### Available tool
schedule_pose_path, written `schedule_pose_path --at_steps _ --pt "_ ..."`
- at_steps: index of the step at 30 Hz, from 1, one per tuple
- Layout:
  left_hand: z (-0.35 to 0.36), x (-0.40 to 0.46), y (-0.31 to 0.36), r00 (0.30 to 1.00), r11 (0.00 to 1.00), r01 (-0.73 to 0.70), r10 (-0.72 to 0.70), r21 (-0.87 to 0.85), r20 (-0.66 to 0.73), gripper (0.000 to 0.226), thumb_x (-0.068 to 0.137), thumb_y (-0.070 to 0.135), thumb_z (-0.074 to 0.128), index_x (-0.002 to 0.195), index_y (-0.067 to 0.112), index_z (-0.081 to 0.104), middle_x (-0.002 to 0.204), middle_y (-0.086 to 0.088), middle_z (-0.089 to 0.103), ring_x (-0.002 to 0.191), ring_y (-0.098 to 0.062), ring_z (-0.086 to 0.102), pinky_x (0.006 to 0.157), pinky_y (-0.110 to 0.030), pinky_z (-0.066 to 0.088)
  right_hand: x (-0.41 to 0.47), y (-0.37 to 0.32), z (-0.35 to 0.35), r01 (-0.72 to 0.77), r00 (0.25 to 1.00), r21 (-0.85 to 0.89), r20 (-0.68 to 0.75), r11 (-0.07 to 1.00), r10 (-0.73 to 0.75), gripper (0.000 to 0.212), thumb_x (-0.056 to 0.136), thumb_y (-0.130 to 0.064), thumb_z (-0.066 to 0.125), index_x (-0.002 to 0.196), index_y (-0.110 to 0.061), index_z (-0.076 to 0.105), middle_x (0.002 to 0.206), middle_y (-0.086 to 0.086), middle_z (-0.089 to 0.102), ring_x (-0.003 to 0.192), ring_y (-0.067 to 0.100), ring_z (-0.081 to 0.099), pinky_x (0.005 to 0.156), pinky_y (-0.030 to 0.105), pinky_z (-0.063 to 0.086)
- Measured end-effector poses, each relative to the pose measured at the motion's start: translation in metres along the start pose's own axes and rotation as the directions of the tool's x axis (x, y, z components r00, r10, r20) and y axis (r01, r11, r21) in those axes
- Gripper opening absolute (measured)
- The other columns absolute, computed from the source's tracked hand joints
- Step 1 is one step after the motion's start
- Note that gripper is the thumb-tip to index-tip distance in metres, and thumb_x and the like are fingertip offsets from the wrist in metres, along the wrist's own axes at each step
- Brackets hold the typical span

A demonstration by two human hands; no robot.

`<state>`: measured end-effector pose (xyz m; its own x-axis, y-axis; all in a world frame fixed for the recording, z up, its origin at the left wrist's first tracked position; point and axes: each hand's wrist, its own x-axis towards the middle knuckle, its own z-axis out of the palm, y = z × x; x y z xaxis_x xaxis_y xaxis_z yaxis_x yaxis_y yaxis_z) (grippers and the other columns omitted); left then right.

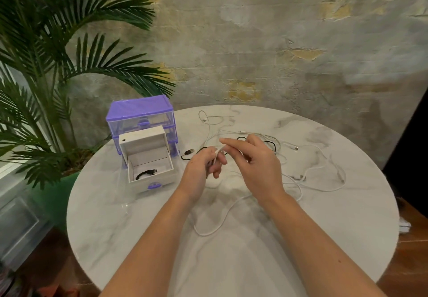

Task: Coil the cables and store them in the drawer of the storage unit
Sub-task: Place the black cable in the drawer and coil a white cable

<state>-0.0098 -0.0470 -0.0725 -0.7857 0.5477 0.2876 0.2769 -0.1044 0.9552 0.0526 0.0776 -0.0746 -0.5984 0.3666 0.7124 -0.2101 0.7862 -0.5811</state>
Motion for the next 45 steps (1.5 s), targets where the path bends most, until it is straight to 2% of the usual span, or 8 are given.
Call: schedule_pose_path --at_steps 9,16,24,30,33,36,40,45 --pt "-0.004 -0.001 0.002 0.98 0.92 0.198 -0.18 -0.337 0.083 0.036 0.103 0.029 0.038 0.086 0.008 0.061 0.05 0.008 0.022 0.046 -0.011 0.023 0.063 -0.027 0.027 0.002 0.009 0.001 -0.1 0.961 -0.034 0.254 0.994 0.105 0.037 0.103 -0.025 0.041 0.139 -0.028 0.051 0.088 -0.009 0.05 0.087 0.008 0.051 0.079 0.031 0.043" --pt "-0.016 0.001 0.004 0.963 0.804 0.267 -0.238 -0.532 0.124 0.028 0.103 0.03 0.039 0.088 0.013 0.056 0.058 0.007 0.039 0.04 -0.005 0.028 0.076 -0.027 0.04 0.001 0.005 -0.012 -0.255 0.918 -0.292 0.228 0.922 0.326 0.039 0.091 -0.063 0.047 0.084 -0.035 0.072 0.056 -0.003 0.055 0.067 0.018 0.055 0.058 0.032 0.037" --pt "-0.017 0.006 0.003 0.96 0.721 0.191 -0.278 -0.666 -0.026 0.026 0.103 0.029 0.04 0.103 0.013 0.061 0.054 0.009 0.037 0.048 -0.003 0.045 0.078 -0.023 0.037 -0.008 -0.011 -0.007 0.13 0.883 -0.385 0.465 0.914 0.071 0.034 0.101 -0.046 0.034 0.122 -0.041 0.059 0.099 -0.01 0.065 0.099 0.016 0.061 0.068 0.031 0.038" --pt "-0.016 0.007 0.003 0.967 0.847 0.054 -0.176 -0.529 -0.182 0.039 0.102 0.027 0.042 0.073 0.009 0.061 0.099 0.011 0.072 0.088 -0.011 0.072 0.086 -0.024 0.047 -0.011 -0.016 -0.005 0.222 0.809 -0.378 0.586 0.899 0.047 0.039 0.098 -0.053 0.036 0.084 -0.031 0.065 0.074 -0.01 0.049 0.083 0.017 0.057 0.065 0.033 0.037" --pt "-0.013 0.006 0.0 0.976 0.926 0.02 -0.1 -0.377 -0.194 0.041 0.102 0.031 0.04 0.095 0.006 0.071 0.1 0.006 0.074 0.105 -0.019 0.068 0.1 -0.033 0.044 -0.013 -0.016 -0.005 0.268 0.84 -0.367 0.543 0.891 -0.029 0.039 0.096 -0.05 0.039 0.075 -0.026 0.062 0.068 -0.007 0.047 0.074 0.017 0.054 0.061 0.032 0.031" --pt "-0.013 0.005 -0.001 0.971 0.986 0.021 -0.059 -0.163 -0.231 0.042 0.103 0.034 0.039 0.118 0.004 0.064 0.099 0.016 0.074 0.106 -0.011 0.067 0.103 -0.035 0.041 -0.012 -0.013 -0.006 0.281 0.881 -0.338 0.463 0.898 -0.102 0.034 0.086 -0.041 0.036 0.064 -0.02 0.05 0.061 -0.006 0.046 0.065 0.015 0.047 0.063 0.031 0.031" --pt "-0.009 0.001 0.005 0.972 0.999 0.016 -0.027 -0.046 -0.232 0.028 0.103 0.035 0.038 0.103 0.032 0.066 0.108 0.003 0.073 0.098 0.004 0.065 0.084 -0.017 0.045 -0.007 -0.013 -0.013 0.235 0.938 -0.269 0.314 0.934 -0.146 0.016 0.082 -0.034 0.034 0.068 -0.027 0.039 0.059 -0.013 0.042 0.062 0.008 0.036 0.066 0.03 0.025" --pt "0.003 0.001 0.0 0.992 0.992 -0.021 0.036 0.127 -0.119 0.033 0.102 0.035 0.042 0.12 0.022 0.066 0.087 0.02 0.07 0.081 0.008 0.058 0.075 -0.01 0.044 -0.008 -0.013 -0.011 0.292 0.941 -0.215 0.236 0.932 -0.241 0.019 0.087 -0.027 0.04 0.087 -0.022 0.059 0.079 -0.015 0.06 0.073 0.01 0.049 0.071 0.032 0.032"
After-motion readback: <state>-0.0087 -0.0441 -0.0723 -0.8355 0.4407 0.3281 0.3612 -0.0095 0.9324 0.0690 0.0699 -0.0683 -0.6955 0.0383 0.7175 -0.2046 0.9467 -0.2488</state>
